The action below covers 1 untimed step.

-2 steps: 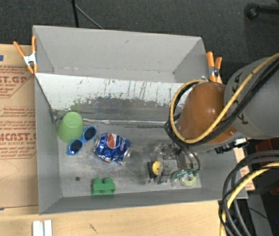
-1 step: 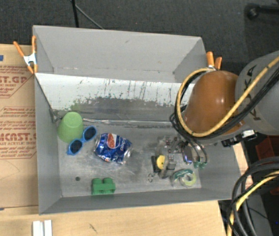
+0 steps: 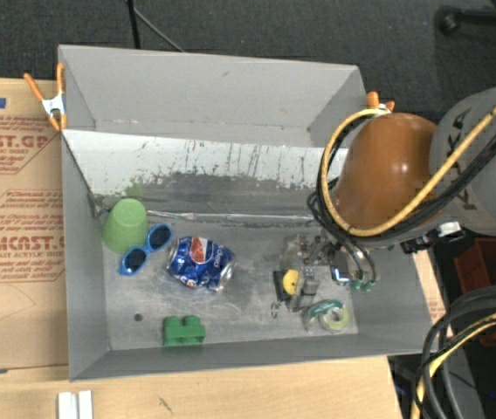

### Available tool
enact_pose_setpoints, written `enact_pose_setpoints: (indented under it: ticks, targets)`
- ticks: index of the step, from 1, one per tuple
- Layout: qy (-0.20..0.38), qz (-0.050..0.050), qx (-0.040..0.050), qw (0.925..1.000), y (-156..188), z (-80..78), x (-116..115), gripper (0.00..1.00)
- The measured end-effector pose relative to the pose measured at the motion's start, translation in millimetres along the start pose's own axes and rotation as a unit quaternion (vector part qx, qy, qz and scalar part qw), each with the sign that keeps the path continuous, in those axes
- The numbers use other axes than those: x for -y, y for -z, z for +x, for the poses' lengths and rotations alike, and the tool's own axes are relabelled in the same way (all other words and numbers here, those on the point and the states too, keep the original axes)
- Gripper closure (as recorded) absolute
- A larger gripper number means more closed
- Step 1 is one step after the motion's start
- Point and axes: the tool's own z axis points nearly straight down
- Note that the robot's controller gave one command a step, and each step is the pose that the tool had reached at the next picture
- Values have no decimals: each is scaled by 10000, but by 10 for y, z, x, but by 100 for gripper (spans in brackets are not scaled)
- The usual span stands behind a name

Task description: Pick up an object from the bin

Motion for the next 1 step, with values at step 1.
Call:
enact_pose_setpoints:
  ticks: [1]
  targets:
    - [4, 0, -8, 10000, 58, -4, -5, 100]
